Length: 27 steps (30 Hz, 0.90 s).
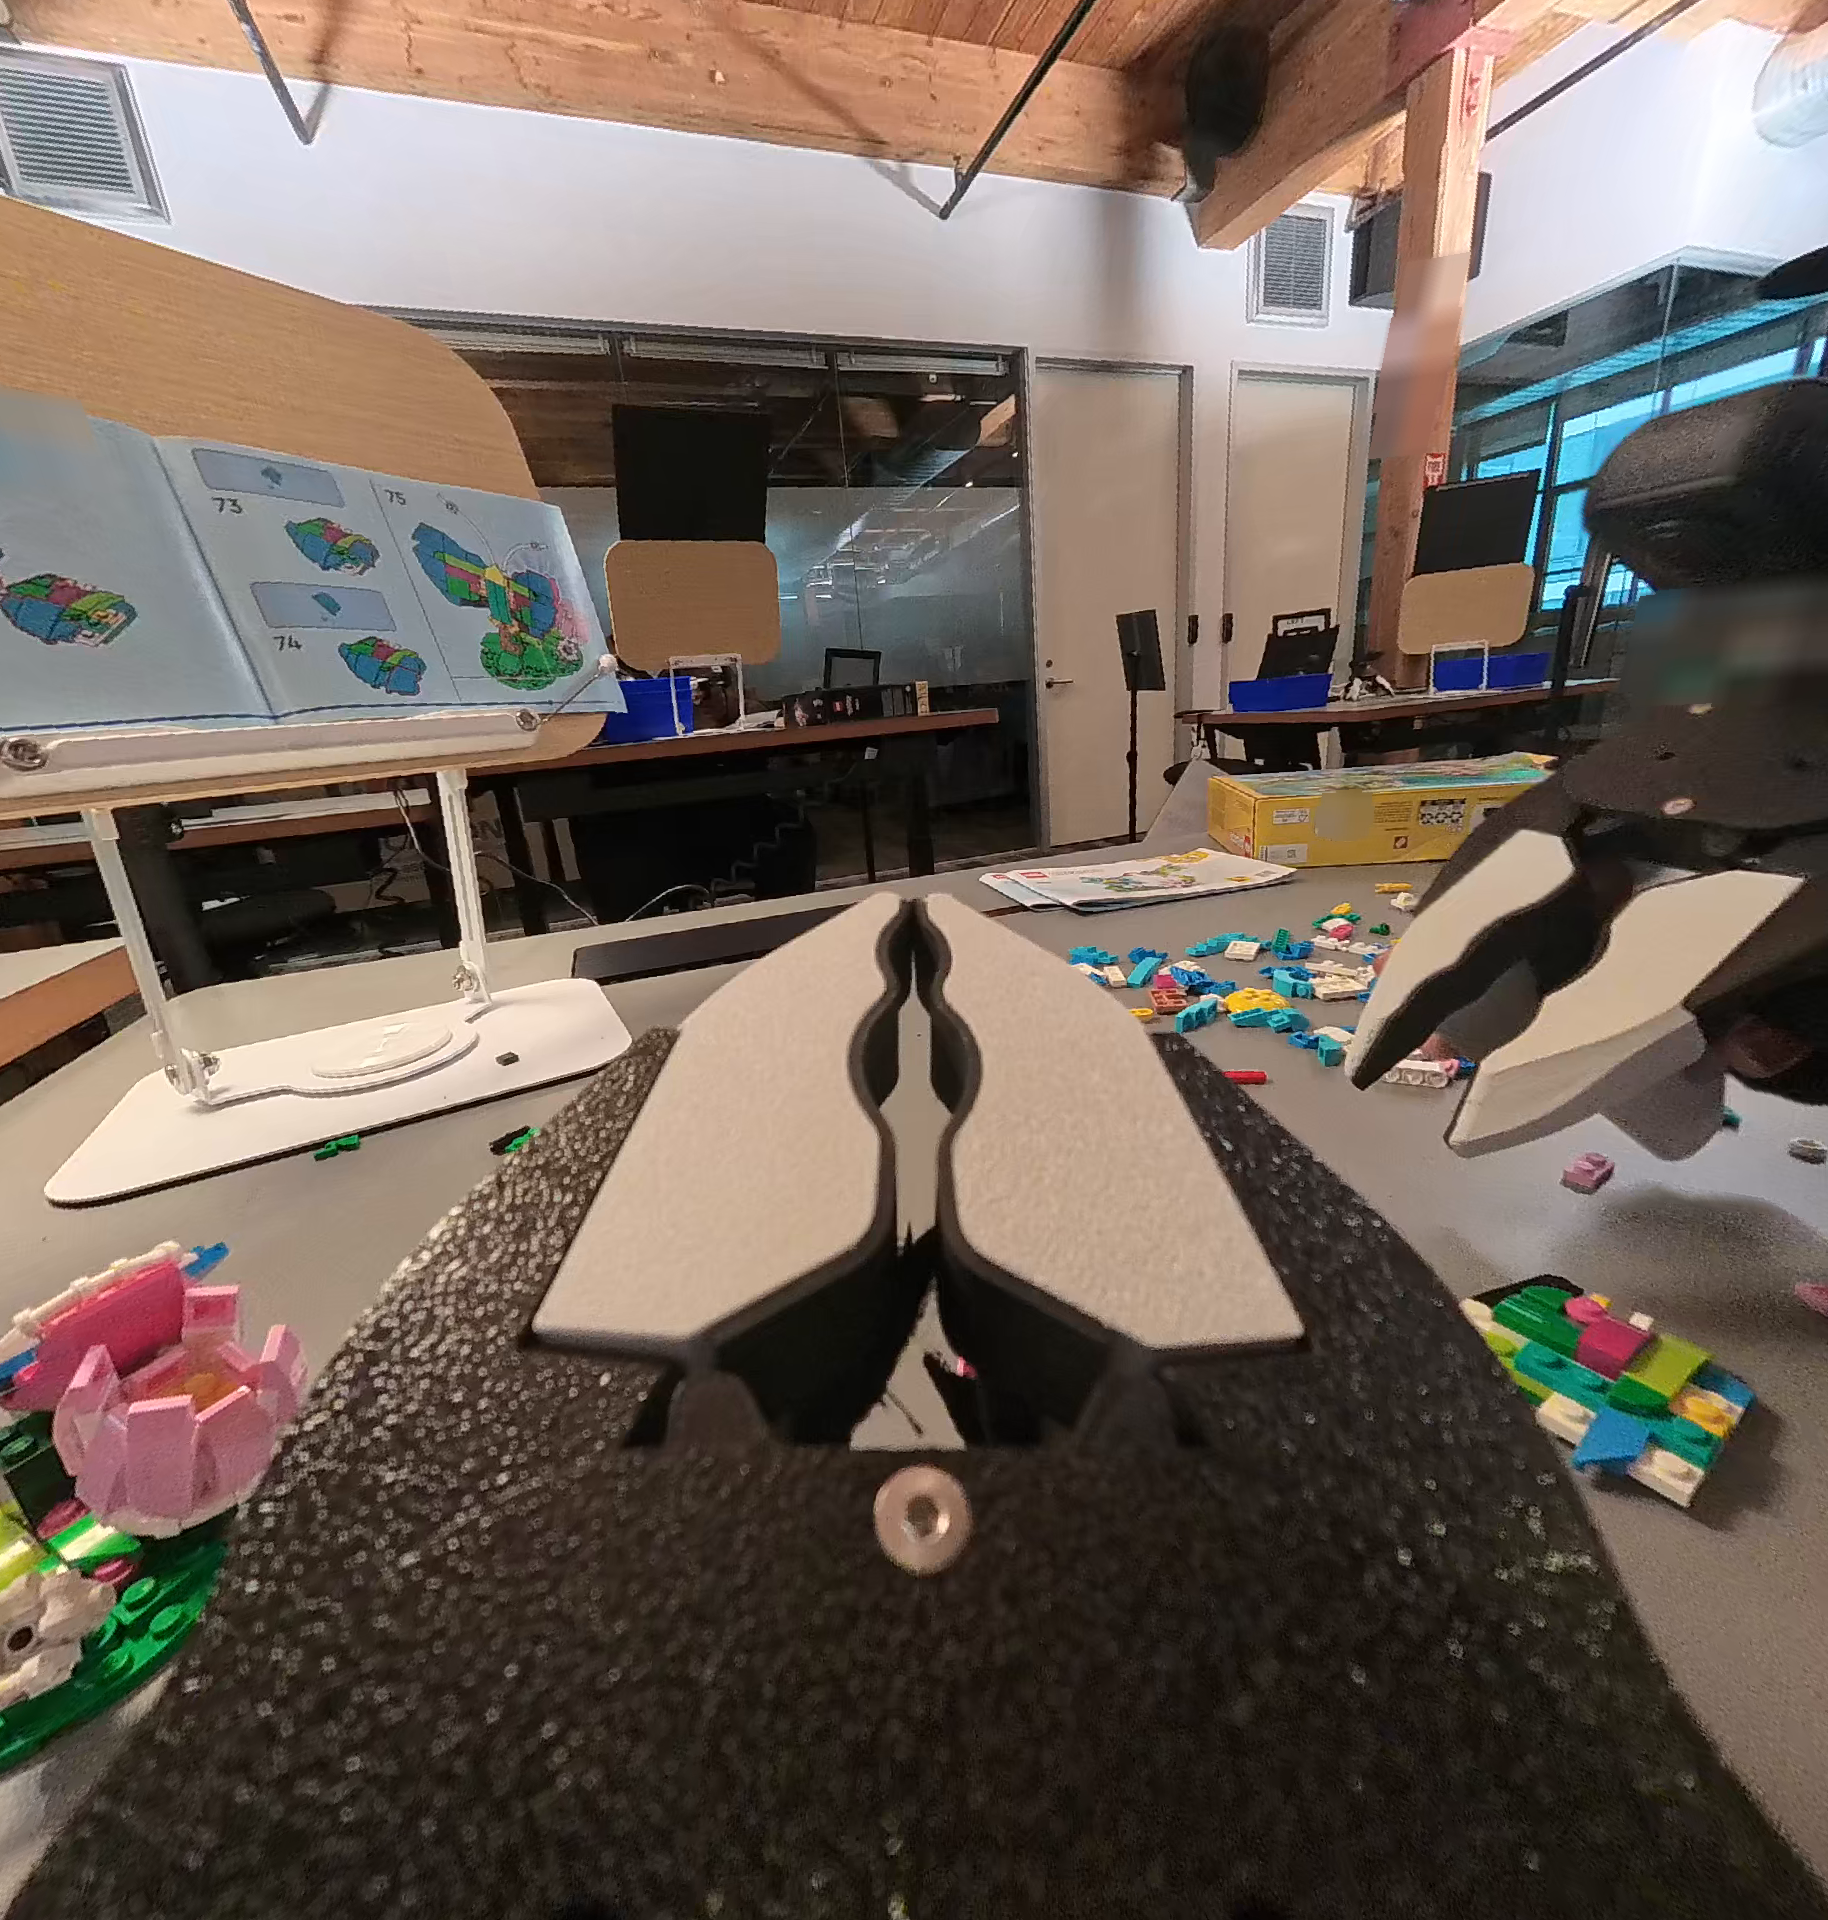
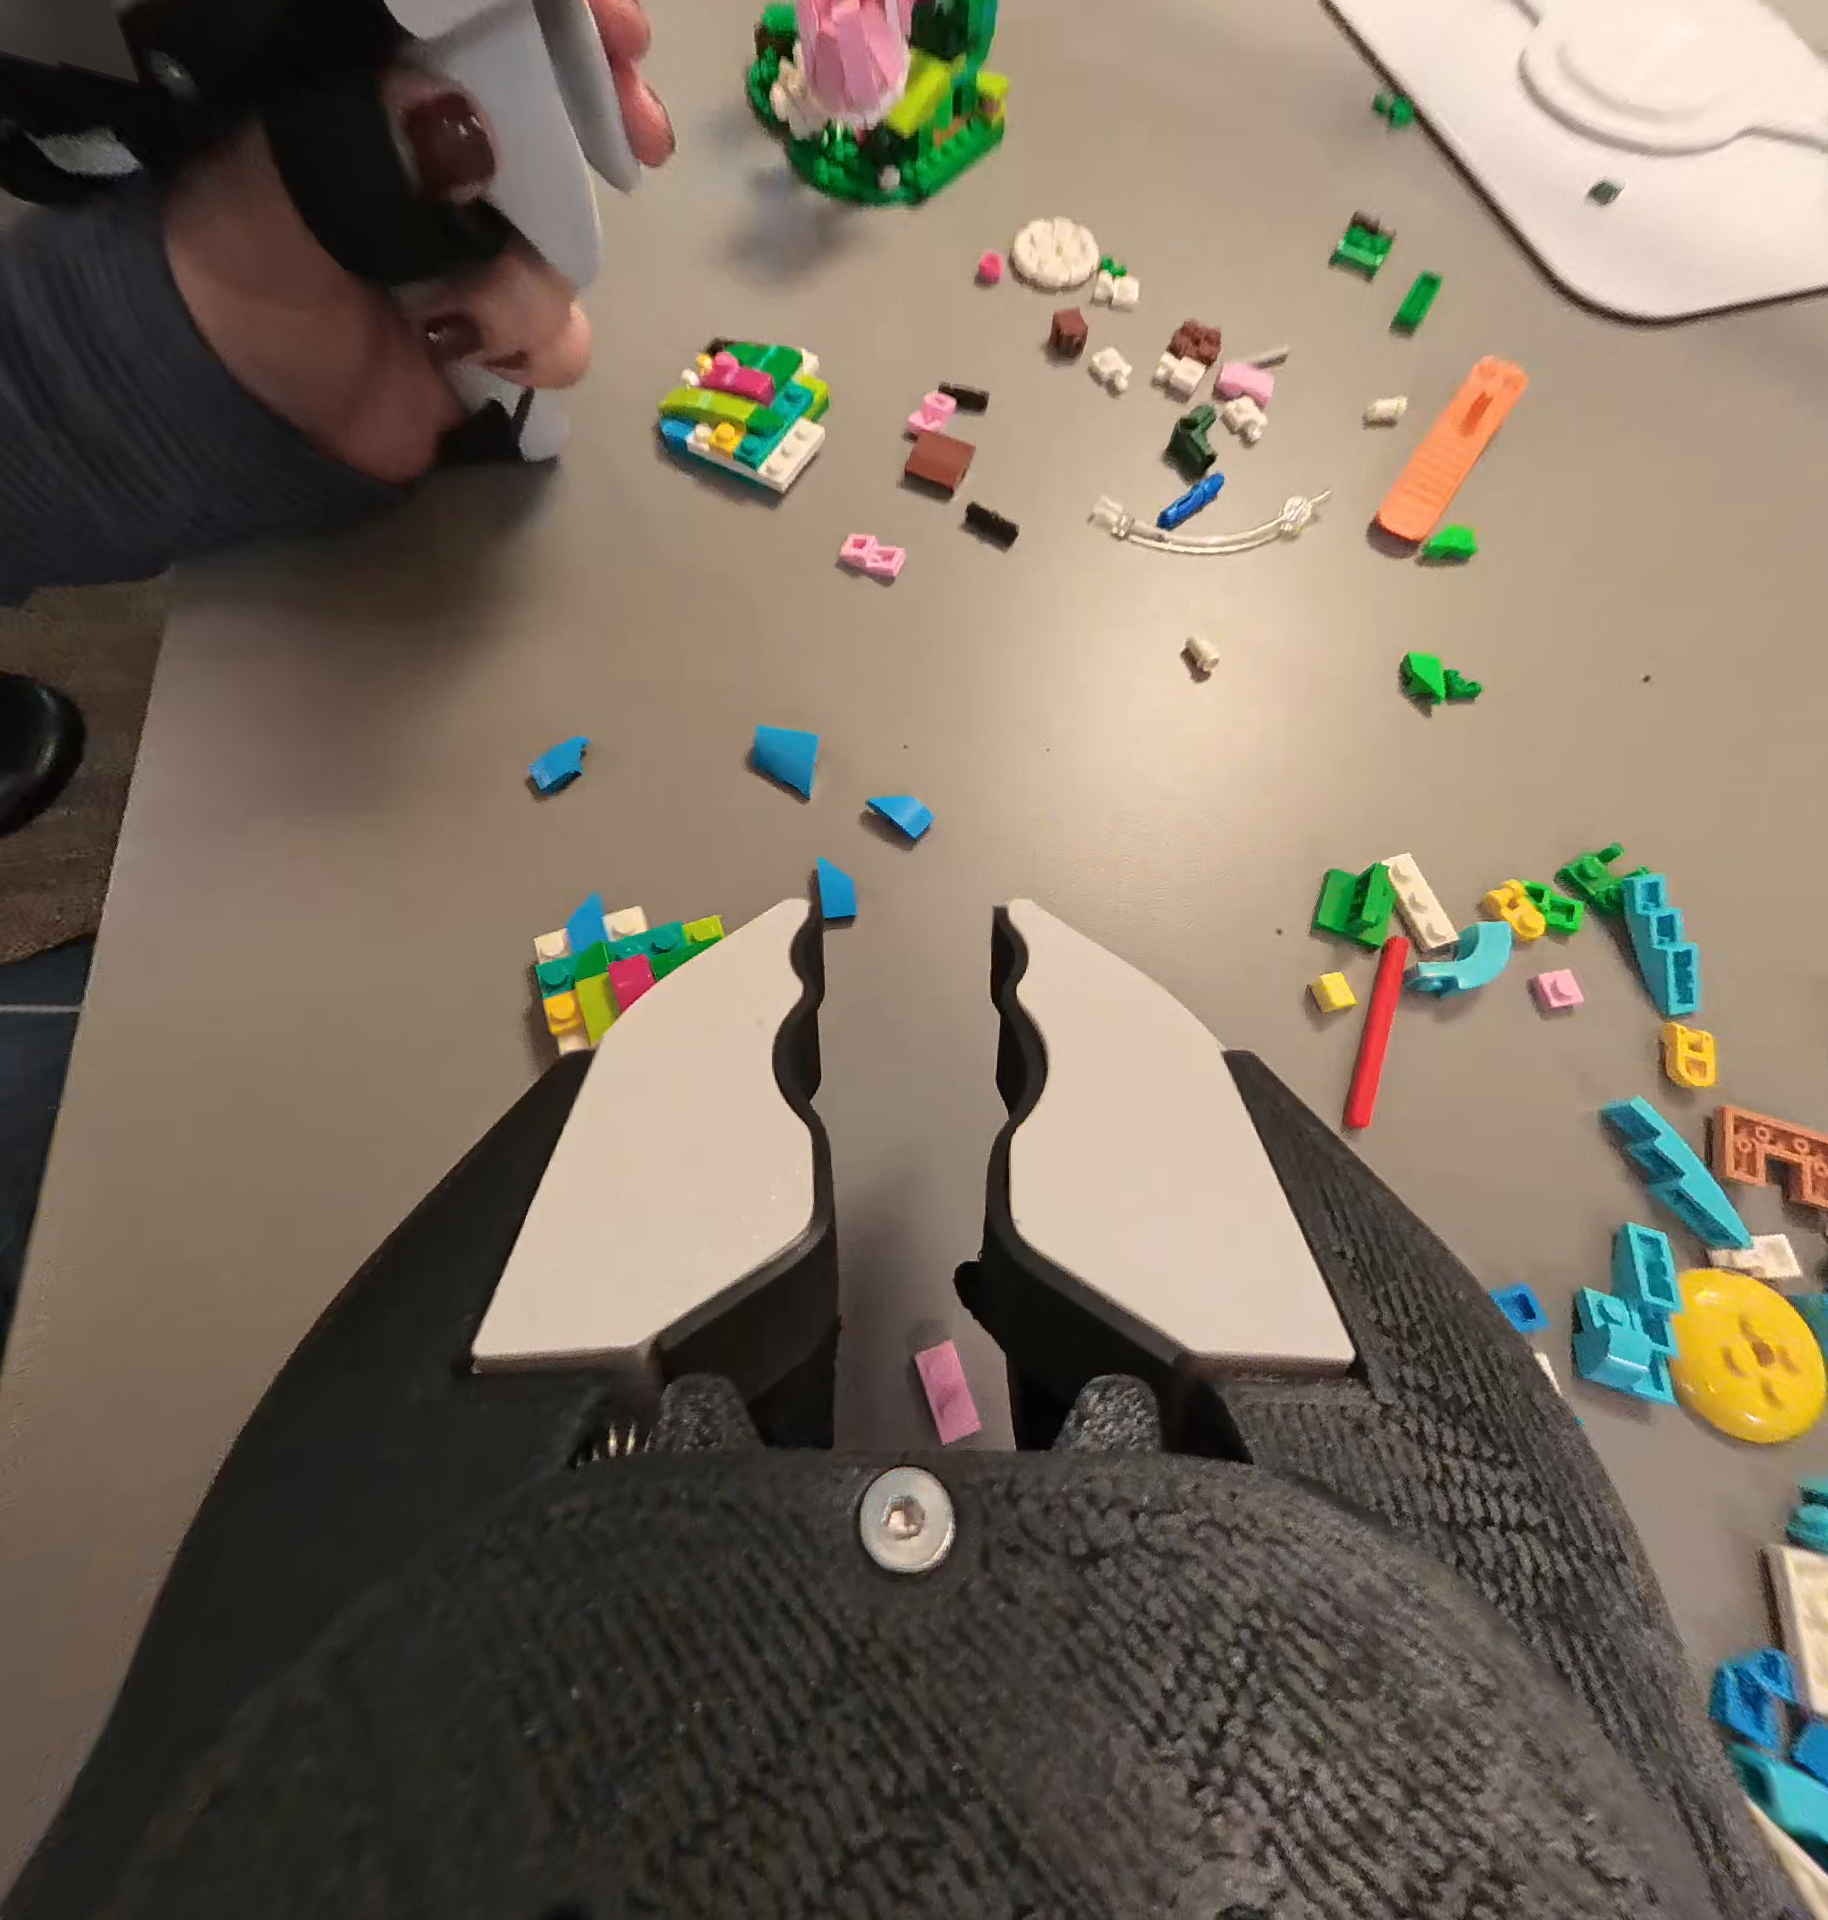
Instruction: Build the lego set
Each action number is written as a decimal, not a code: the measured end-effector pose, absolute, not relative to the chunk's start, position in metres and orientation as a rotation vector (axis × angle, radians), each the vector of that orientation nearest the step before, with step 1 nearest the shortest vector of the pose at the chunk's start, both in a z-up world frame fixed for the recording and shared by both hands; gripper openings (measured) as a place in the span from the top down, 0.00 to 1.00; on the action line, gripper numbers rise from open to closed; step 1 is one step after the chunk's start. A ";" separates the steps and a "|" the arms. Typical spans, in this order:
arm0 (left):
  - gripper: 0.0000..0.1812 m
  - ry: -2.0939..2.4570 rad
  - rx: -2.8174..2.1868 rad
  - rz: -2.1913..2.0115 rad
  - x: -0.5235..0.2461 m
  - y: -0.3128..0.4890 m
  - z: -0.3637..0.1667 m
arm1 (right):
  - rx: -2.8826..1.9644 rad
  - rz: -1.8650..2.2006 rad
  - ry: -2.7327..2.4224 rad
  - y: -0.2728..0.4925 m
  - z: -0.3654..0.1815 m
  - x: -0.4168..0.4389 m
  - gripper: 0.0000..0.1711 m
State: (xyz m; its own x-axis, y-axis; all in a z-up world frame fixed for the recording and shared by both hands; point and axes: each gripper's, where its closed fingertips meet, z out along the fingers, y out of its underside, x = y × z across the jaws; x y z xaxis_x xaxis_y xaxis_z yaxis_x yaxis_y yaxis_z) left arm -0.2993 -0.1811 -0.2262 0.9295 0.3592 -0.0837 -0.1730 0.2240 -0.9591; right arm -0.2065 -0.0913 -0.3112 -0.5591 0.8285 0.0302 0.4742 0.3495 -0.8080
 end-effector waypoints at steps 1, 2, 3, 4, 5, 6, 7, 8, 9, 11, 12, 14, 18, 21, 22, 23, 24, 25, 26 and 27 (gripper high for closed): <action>1.00 -0.164 -1.297 0.371 -0.299 -0.181 -0.226 | -1.133 1.105 -2.150 -0.088 -0.312 -0.207 0.83; 1.00 -0.162 -1.297 0.373 -0.298 -0.181 -0.226 | -1.150 1.116 -2.124 -0.084 -0.313 -0.207 0.84; 1.00 -0.159 -1.299 0.375 -0.298 -0.180 -0.226 | -1.169 1.130 -2.118 -0.082 -0.314 -0.205 0.84; 1.00 -0.157 -1.301 0.376 -0.298 -0.180 -0.227 | -1.169 1.150 -2.118 -0.082 -0.314 -0.203 0.84; 1.00 -0.154 -1.304 0.377 -0.297 -0.180 -0.227 | -1.155 1.177 -2.109 -0.082 -0.311 -0.200 0.84; 1.00 -0.151 -1.306 0.379 -0.297 -0.179 -0.227 | -1.140 1.210 -2.103 -0.084 -0.309 -0.198 0.84; 1.00 -0.148 -1.308 0.381 -0.296 -0.179 -0.227 | -1.127 1.248 -2.109 -0.087 -0.307 -0.194 0.84; 1.00 -0.144 -1.311 0.383 -0.296 -0.178 -0.228 | -1.111 1.279 -2.122 -0.091 -0.306 -0.191 0.84; 1.00 -0.141 -1.312 0.385 -0.296 -0.178 -0.228 | -1.093 1.292 -2.136 -0.094 -0.306 -0.188 0.84; 1.00 -0.130 -1.313 0.391 -0.294 -0.178 -0.228 | -1.041 1.285 -2.162 -0.100 -0.309 -0.185 0.83; 1.00 -0.122 -1.315 0.393 -0.293 -0.177 -0.228 | -1.010 1.281 -2.175 -0.104 -0.309 -0.184 0.83; 1.00 -0.110 -1.320 0.399 -0.291 -0.176 -0.228 | -0.960 1.292 -2.196 -0.113 -0.309 -0.182 0.83; 1.00 -0.099 -1.325 0.406 -0.290 -0.175 -0.229 | -0.929 1.331 -2.234 -0.125 -0.309 -0.178 0.83; 1.00 -0.101 -1.323 0.404 -0.290 -0.176 -0.229 | -0.923 1.324 -2.251 -0.126 -0.310 -0.176 0.83; 1.00 -0.102 -1.322 0.403 -0.290 -0.176 -0.228 | -0.922 1.326 -2.257 -0.126 -0.311 -0.175 0.83; 1.00 -0.102 -1.322 0.403 -0.290 -0.176 -0.228 | -0.922 1.330 -2.263 -0.126 -0.311 -0.174 0.83; 1.00 -0.101 -1.323 0.403 -0.290 -0.176 -0.229 | -0.920 1.337 -2.272 -0.126 -0.311 -0.173 0.83; 1.00 -0.100 -1.323 0.404 -0.290 -0.176 -0.229 | -0.918 1.345 -2.279 -0.127 -0.311 -0.172 0.83; 1.00 -0.098 -1.324 0.404 -0.290 -0.175 -0.229 | -0.919 1.349 -2.287 -0.128 -0.312 -0.171 0.83; 1.00 -0.097 -1.324 0.404 -0.289 -0.175 -0.229 | -0.923 1.351 -2.300 -0.128 -0.313 -0.170 0.83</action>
